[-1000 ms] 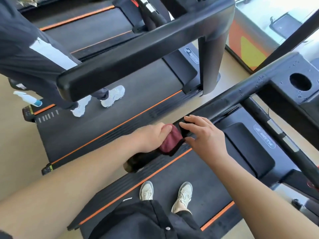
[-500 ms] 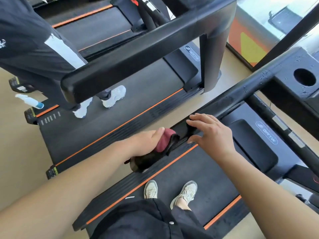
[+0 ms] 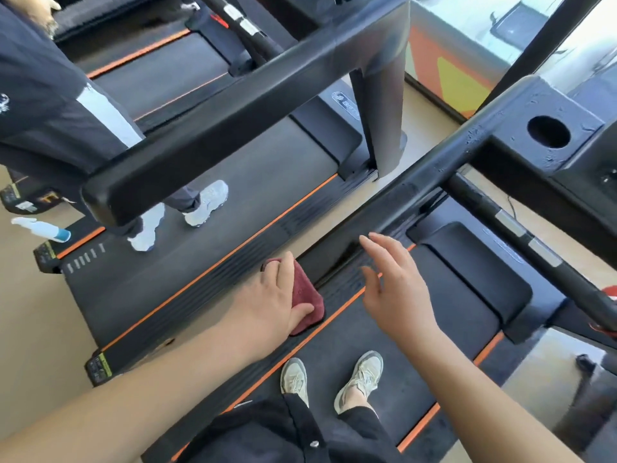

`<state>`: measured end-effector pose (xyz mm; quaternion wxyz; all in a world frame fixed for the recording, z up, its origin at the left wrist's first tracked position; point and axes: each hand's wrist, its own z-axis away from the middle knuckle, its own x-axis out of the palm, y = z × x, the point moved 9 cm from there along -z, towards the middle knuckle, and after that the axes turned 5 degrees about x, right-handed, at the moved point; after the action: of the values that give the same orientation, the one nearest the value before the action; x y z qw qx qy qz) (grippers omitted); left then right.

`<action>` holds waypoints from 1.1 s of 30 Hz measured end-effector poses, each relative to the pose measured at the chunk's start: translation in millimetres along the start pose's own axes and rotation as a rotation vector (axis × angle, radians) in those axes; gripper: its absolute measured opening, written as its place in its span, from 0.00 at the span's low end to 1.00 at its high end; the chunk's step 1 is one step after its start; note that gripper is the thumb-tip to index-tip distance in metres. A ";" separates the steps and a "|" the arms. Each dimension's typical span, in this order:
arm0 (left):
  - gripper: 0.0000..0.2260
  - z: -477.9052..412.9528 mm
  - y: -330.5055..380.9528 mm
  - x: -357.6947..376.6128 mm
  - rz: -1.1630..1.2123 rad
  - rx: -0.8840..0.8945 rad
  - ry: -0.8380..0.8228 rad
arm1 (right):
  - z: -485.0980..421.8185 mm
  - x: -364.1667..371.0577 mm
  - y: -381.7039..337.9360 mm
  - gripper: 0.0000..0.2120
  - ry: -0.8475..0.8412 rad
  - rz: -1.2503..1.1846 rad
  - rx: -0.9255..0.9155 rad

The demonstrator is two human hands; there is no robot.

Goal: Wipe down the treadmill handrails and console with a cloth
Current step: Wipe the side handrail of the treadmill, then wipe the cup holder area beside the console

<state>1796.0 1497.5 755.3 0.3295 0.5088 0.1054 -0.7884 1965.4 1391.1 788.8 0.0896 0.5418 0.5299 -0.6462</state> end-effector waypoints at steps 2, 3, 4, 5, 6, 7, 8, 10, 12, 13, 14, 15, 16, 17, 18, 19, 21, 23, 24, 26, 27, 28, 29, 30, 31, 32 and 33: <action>0.44 -27.4 23.8 -12.6 -0.067 0.001 0.042 | 1.7 -6.6 26.8 0.19 0.019 -0.123 0.200; 0.44 -46.1 37.9 -19.1 -0.080 0.008 0.067 | 1.0 -7.9 37.7 0.17 0.013 -0.180 0.277; 0.45 -66.2 53.1 -25.3 -0.086 0.020 0.092 | 0.2 -9.2 45.9 0.16 0.007 -0.229 0.333; 0.45 -86.4 68.8 -31.5 -0.090 0.036 0.114 | -1.8 -11.1 51.8 0.15 0.001 -0.267 0.375; 0.45 -105.0 84.0 -38.1 -0.094 0.051 0.135 | -4.1 -13.1 56.8 0.14 -0.007 -0.295 0.409; 0.45 -120.7 97.4 -44.6 -0.095 0.057 0.149 | -6.1 -14.3 62.2 0.14 -0.025 -0.318 0.439; 0.44 -133.4 107.3 -49.5 -0.093 0.054 0.153 | -7.5 -15.1 67.4 0.14 -0.051 -0.339 0.470; 0.43 -146.2 115.8 -53.5 -0.088 0.060 0.175 | -9.2 -16.1 77.6 0.14 -0.110 -0.378 0.527; 0.43 -135.2 110.3 -50.7 -0.083 0.089 0.218 | -11.5 -17.6 87.0 0.13 -0.159 -0.386 0.553; 0.44 -122.0 102.5 -44.1 -0.116 0.105 0.240 | -11.9 -17.4 90.4 0.12 -0.178 -0.381 0.563; 0.45 -108.2 95.8 -35.2 -0.177 0.118 0.266 | -12.3 -18.4 95.2 0.11 -0.196 -0.378 0.570; 0.46 -94.8 90.8 -27.6 -0.245 0.129 0.286 | -13.6 -20.0 99.2 0.10 -0.210 -0.381 0.574; 0.46 -85.3 87.3 -23.2 -0.289 0.129 0.295 | -15.2 -21.9 102.8 0.10 -0.219 -0.386 0.576; 0.47 -84.7 85.5 -21.4 -0.304 0.112 0.287 | -17.6 -24.6 106.3 0.10 -0.224 -0.390 0.576; 0.46 -91.6 87.5 -23.1 -0.302 0.090 0.268 | -20.9 -28.6 109.4 0.09 -0.228 -0.392 0.575; 0.45 -102.5 92.8 -28.4 -0.280 0.062 0.239 | -25.1 -33.3 112.9 0.09 -0.227 -0.392 0.575; 0.44 -132.2 109.4 -45.2 -0.187 0.011 0.191 | -37.0 -46.9 120.0 0.10 -0.206 -0.383 0.559; 0.42 -159.0 125.4 -60.4 -0.063 -0.015 0.155 | -52.5 -62.0 128.3 0.10 -0.179 -0.343 0.508; 0.42 -168.1 130.3 -65.3 -0.015 -0.027 0.140 | -61.2 -69.9 132.7 0.11 -0.161 -0.309 0.468; 0.40 -173.2 134.0 -67.9 0.031 -0.036 0.134 | -78.2 -89.0 140.1 0.11 -0.102 -0.186 0.374; 0.40 -169.9 133.2 -66.6 0.019 -0.030 0.150 | -85.9 -99.9 144.7 0.12 -0.065 -0.106 0.337; 0.40 -163.2 131.7 -63.8 -0.030 -0.023 0.179 | -93.2 -110.3 150.6 0.14 -0.030 -0.031 0.312; 0.40 -155.0 130.2 -59.2 -0.102 -0.015 0.216 | -99.3 -118.1 159.1 0.16 -0.016 0.037 0.308; 0.41 -147.3 129.7 -53.8 -0.175 -0.002 0.255 | -104.1 -122.5 168.8 0.19 -0.029 0.099 0.322; 0.41 -141.9 129.5 -48.3 -0.234 0.003 0.276 | -107.9 -122.7 179.7 0.21 -0.067 0.155 0.351; 0.42 -141.1 129.4 -46.3 -0.267 -0.007 0.280 | -110.8 -120.9 189.8 0.23 -0.119 0.205 0.381; 0.42 -144.7 130.1 -47.1 -0.280 -0.026 0.265 | -113.6 -118.3 198.2 0.23 -0.172 0.255 0.409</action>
<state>1996.0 1490.5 751.8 0.2063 0.5841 0.2276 -0.7513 2217.9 1342.0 783.2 0.1036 0.5540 0.3061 -0.7672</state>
